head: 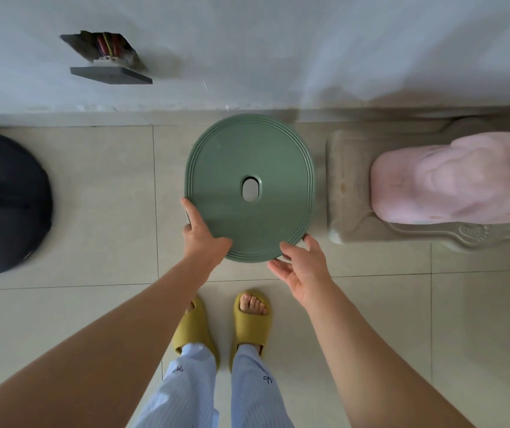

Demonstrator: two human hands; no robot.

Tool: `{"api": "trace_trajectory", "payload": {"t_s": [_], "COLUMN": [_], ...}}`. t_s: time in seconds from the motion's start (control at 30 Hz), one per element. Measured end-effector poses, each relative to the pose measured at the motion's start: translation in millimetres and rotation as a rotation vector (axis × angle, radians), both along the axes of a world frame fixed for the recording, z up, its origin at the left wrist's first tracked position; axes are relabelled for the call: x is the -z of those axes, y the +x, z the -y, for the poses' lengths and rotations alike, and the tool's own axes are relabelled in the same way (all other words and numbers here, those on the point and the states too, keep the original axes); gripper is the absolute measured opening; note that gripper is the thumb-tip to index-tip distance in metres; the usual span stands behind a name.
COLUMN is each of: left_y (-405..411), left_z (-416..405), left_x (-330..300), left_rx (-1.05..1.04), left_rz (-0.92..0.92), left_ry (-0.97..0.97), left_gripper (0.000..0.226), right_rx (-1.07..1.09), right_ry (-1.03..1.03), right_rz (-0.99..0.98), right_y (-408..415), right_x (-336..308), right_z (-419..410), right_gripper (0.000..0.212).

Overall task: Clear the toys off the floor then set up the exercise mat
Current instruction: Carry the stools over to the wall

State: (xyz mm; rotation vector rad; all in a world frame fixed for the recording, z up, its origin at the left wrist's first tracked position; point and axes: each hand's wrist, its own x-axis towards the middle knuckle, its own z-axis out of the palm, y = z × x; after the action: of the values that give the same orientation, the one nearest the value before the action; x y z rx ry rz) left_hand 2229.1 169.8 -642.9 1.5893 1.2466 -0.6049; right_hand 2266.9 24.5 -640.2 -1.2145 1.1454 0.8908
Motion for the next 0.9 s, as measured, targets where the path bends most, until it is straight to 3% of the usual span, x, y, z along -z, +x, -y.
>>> {"api": "trace_trajectory", "payload": {"t_s": [0.37, 0.63, 0.9], "left_y": [38, 47, 47], "left_z": [-9, -9, -10], "left_x": [0, -2, -33], "left_rx": [0.104, 0.104, 0.079], "left_rz": [0.171, 0.137, 0.21], "left_ry": [-0.161, -0.245, -0.212], "left_gripper": [0.101, 0.105, 0.079], "right_rx": [0.129, 0.091, 0.023], "right_ry": [0.005, 0.083, 0.004], "right_rz": [0.138, 0.195, 0.262], "right_y": [43, 50, 44], "right_x": [5, 8, -26], "right_z": [15, 21, 21], "right_gripper": [0.063, 0.063, 0.068]}}
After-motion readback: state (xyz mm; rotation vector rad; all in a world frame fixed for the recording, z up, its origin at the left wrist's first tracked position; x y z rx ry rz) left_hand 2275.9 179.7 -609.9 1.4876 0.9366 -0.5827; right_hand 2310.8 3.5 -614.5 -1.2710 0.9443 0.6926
